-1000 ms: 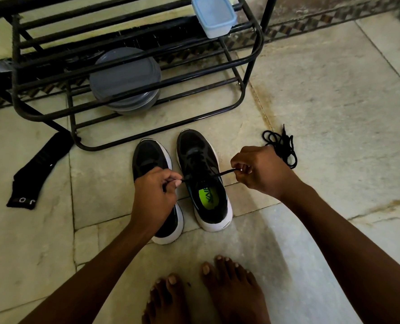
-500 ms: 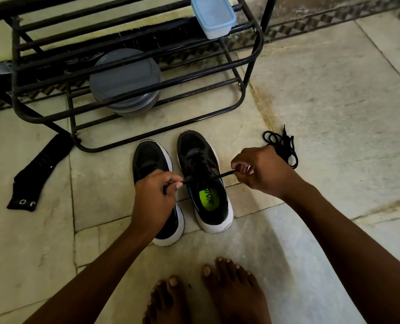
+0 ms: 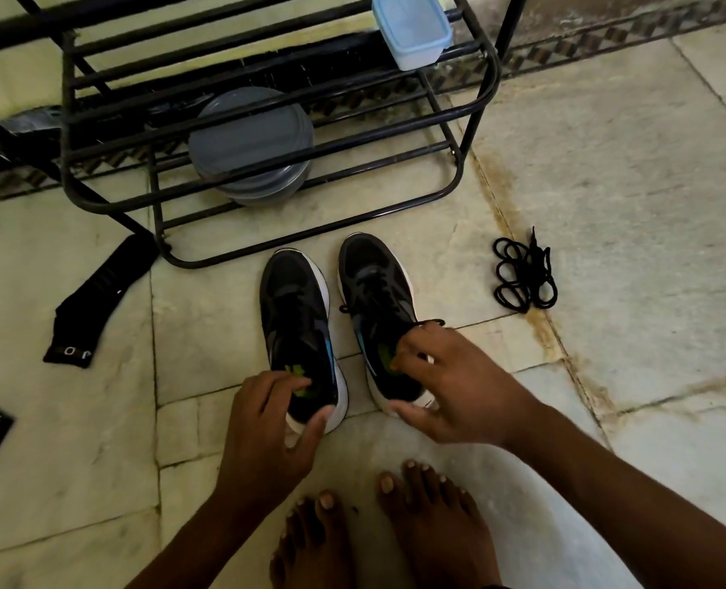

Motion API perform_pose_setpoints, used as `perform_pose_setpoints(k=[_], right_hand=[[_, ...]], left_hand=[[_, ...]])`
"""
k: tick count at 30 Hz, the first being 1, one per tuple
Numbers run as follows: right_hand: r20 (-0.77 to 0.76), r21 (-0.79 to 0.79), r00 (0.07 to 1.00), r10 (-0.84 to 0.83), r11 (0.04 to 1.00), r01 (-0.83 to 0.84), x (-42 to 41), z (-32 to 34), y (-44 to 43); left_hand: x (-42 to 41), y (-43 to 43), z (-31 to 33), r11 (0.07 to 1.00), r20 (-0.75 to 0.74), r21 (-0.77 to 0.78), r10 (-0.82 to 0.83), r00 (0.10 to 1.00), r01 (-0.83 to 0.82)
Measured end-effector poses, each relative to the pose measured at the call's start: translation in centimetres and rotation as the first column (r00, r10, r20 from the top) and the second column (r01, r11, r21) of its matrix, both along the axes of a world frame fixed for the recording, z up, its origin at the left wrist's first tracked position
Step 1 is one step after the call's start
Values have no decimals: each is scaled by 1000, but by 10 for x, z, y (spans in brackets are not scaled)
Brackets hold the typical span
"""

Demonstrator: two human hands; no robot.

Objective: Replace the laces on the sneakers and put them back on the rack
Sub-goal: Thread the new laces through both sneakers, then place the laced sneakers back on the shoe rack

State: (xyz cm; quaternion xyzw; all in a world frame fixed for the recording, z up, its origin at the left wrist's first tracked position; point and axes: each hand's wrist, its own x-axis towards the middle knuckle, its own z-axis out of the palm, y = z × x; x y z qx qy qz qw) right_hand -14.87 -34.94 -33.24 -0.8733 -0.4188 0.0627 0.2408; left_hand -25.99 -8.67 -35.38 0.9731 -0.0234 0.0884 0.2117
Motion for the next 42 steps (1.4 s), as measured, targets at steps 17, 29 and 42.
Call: perform_pose_setpoints(k=[17,29,42], right_hand=[[256,-330,907,336,912,-244,6,37,30],[144,-180,872,468,879,-442,20,206,30],[275,-148,900,338,940,-308,-2,331,9]], left_hand=[[4,5,40,845,-9,344,-434,901,410],[21,15,190,713,2,397,-630,776,578],[27,16,330,774,62,245,-613,787,584]])
